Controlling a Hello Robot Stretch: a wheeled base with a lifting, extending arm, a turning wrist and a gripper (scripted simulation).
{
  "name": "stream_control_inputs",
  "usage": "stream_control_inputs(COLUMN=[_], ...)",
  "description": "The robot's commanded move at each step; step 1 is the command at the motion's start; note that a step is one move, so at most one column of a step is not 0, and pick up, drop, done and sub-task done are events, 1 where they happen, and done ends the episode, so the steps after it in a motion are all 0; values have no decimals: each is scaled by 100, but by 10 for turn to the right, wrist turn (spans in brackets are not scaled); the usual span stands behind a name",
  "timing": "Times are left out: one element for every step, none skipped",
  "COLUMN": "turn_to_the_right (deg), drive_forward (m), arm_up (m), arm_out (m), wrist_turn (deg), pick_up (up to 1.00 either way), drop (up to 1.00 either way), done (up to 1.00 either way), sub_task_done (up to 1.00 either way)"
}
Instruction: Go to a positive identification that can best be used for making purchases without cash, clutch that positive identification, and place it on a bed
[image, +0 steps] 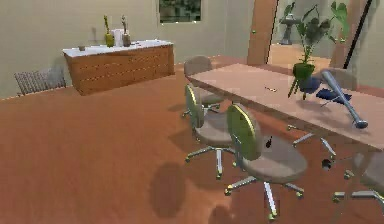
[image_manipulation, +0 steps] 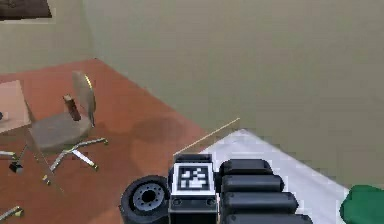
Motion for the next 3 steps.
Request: stream_control_inputs(turn_to_the_right=[450,450,360], drive_forward=[0,0,0], arm_up=[0,0,0], arm_out=[0,0,0], wrist_turn=[0,0,0], pick_up=[0,0,0], drop=[0,0,0], done=[0,0,0], sub_task_done=[0,0,0])
